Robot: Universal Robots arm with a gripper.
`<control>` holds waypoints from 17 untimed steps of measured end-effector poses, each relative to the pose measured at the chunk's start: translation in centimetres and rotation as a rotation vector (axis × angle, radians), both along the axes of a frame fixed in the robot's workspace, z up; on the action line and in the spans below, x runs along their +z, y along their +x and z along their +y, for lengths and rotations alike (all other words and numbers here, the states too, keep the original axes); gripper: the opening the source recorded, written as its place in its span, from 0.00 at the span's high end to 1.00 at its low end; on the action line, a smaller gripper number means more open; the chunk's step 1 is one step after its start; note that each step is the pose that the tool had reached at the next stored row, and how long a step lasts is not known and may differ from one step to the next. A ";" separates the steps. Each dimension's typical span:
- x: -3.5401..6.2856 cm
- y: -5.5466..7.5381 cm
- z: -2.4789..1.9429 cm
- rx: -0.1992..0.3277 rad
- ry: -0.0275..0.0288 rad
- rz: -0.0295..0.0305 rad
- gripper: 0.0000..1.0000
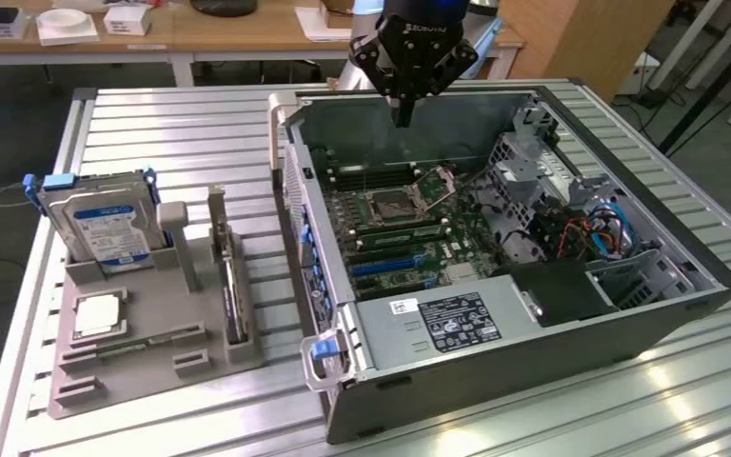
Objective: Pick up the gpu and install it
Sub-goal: 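Reach for the gpu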
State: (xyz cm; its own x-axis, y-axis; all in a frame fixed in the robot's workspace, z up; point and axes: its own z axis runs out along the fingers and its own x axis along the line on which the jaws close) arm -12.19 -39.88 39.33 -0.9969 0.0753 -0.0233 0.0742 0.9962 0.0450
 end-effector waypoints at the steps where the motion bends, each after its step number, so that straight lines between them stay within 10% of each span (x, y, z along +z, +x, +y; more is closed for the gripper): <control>1: 0.00 0.0 0.00 0.000 0.0000 0.0000 0.85; 17: -0.07 -3.3 -0.03 0.000 0.0000 -0.0006 0.85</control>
State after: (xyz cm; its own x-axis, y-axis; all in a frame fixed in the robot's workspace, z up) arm -15.44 -39.92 39.25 -0.9969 0.0752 -0.0239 0.0741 0.9962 0.0451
